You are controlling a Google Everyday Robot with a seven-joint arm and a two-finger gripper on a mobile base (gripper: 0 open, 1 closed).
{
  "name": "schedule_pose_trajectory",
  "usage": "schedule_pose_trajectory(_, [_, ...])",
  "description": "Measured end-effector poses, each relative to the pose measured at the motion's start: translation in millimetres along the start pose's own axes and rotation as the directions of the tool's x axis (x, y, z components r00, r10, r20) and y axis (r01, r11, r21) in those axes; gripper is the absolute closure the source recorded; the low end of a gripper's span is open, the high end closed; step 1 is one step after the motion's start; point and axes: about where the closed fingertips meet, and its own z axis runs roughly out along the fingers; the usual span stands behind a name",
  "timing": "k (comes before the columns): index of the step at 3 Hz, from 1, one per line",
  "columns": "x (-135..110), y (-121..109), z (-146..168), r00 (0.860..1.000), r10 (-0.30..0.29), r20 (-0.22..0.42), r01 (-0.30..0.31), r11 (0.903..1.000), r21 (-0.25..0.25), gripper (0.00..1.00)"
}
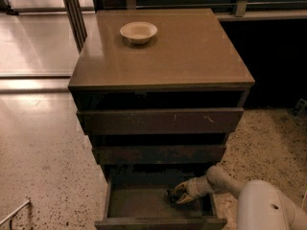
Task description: Place rxbar chocolate into bottom drawer
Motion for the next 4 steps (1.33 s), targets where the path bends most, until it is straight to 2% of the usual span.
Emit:
schedule_pose_trajectory(1, [6.7,-5.2,8.3,1.000,0.001,0.021,-0.001,1.0000,0.000,1.00])
schedule_pose_trajectory(2, [7.8,-7.1,7.6,1.000,0.001,0.020,-0.001,1.0000,0.003,0.81])
schedule_pose_trajectory(4, [7.7,-7.1,7.6,1.000,0.001,0.020,-0.001,1.0000,0.003,0.34])
